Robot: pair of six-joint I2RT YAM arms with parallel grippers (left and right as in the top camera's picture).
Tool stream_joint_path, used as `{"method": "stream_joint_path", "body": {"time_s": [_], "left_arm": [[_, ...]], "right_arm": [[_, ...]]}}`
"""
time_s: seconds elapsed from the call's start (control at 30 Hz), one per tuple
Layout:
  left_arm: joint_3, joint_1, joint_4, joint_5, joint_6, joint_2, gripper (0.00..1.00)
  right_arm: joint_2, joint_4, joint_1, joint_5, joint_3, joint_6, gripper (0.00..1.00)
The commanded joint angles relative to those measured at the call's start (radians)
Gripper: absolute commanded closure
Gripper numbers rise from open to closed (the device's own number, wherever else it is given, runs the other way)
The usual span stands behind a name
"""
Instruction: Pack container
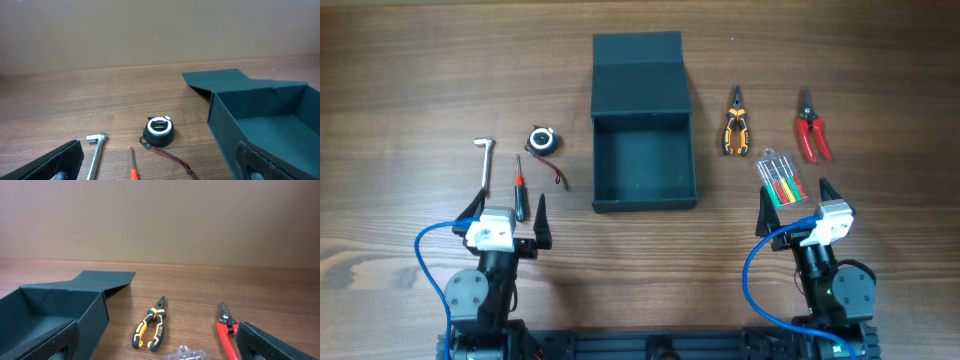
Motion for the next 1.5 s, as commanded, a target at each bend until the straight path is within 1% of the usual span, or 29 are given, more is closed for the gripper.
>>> {"method": "stream_joint_path", "body": {"time_s": [0.0, 1.1, 1.17, 1.23, 1.3, 1.37, 1.43, 1.47], "left_arm": [[-0.010, 0.005, 0.003, 0.019, 0.019, -0.007, 0.00], [-0.010, 0.005, 0.003, 0.019, 0.019, -0.007, 0.00], [-0.010, 0.006, 0.002, 0.019, 0.019, -0.007, 0.00], [-0.010, 0.005, 0.003, 0.019, 0.019, -0.007, 0.00], [-0.010, 0.005, 0.003, 0.019, 0.019, -0.007, 0.00], [-0.010, 0.005, 0.003, 0.019, 0.018, -0.007, 0.00], [-0.010, 0.005, 0.003, 0.019, 0.019, -0.007, 0.00], [-0.010, 0.006, 0.003, 0.019, 0.019, -0.007, 0.00]], "right_arm": [[-0.005, 0.003, -0.002, 0.011, -0.001, 0.004, 0.00], [-0.005, 0.007, -0.002, 0.002, -0.001, 0.008, 0.00], [-0.005, 0.011, -0.002, -0.004, -0.001, 0.091, 0.00], [-0.005, 0.064, -0.002, -0.003, 0.005, 0.177, 0.00], [-0.005, 0.102, -0.002, 0.042, 0.029, 0.192, 0.00], [0.032, 0.085, -0.002, 0.087, 0.096, 0.186, 0.00], [0.130, 0.058, -0.002, 0.110, 0.180, 0.175, 0.00], [0.216, 0.051, -0.002, 0.116, 0.235, 0.155, 0.00]]}}
